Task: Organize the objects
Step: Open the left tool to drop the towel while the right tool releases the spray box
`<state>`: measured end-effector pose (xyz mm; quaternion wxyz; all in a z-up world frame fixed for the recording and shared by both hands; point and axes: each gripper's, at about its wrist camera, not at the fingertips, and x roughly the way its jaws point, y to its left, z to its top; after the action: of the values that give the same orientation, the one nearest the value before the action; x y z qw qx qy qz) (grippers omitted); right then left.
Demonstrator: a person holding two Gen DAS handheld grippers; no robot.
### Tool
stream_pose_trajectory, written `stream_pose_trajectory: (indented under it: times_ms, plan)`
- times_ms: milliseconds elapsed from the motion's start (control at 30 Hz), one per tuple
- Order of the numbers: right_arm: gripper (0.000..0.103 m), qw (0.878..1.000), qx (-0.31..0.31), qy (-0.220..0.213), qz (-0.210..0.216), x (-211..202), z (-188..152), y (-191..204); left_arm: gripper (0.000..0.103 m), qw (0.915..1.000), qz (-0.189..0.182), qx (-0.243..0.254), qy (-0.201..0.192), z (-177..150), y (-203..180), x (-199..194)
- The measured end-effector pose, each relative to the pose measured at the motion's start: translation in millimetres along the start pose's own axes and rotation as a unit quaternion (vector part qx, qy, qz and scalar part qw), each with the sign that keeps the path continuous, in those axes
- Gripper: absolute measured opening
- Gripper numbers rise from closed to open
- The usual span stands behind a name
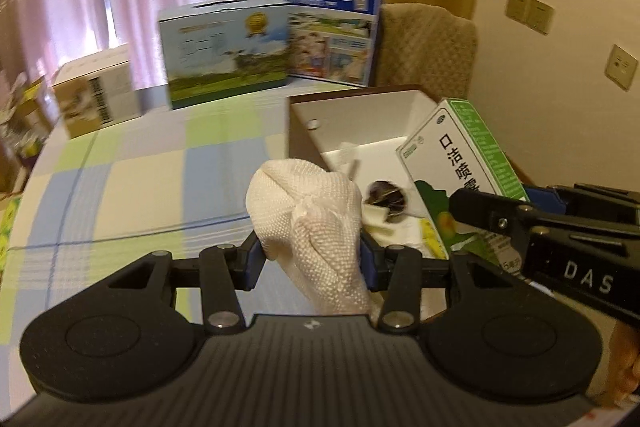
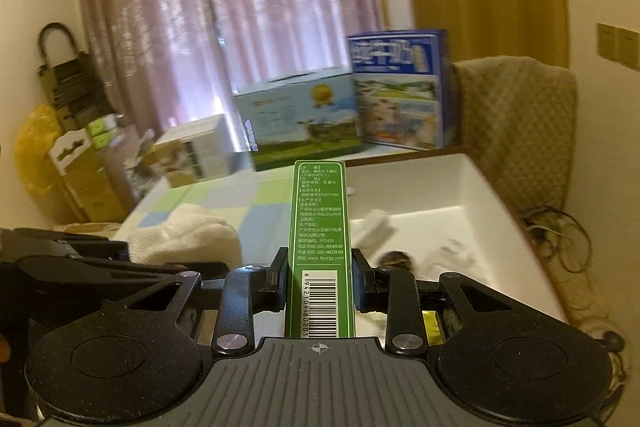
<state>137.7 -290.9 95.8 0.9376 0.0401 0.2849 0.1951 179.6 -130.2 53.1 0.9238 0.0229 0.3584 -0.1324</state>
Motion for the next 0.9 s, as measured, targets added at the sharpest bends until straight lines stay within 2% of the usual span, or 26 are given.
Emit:
stream_pose_trajectory:
  times_ms: [233,400,533,667,900]
  plan:
    - [0.027,0.999,0.007,0.026,-0.034,15.4,7.9,-58.0,0.042,0.9991,-0.032,0.027,0.011,28.3,-38.4,35.0]
    - [0.027,0.997,0.011,0.059,-0.052,43.3,9.8,-90.4,0.042,0.9973,-0.030,0.060,0.031,46.5,-63.7,76.3]
    - [0.027,0.995,0.006,0.076,-0.058,69.3,13.4,-107.1,0.042,0.9946,-0.030,0.076,0.064,56.0,-78.0,119.9]
    - [0.027,0.995,0.007,0.071,-0.066,86.8,25.0,-118.4,0.042,0.9920,-0.021,0.090,0.086,60.8,-86.5,153.2]
    - [0.027,0.994,0.035,0.063,-0.076,117.1,46.6,-137.8,0.042,0.9912,-0.018,0.089,0.097,75.4,-87.2,188.5]
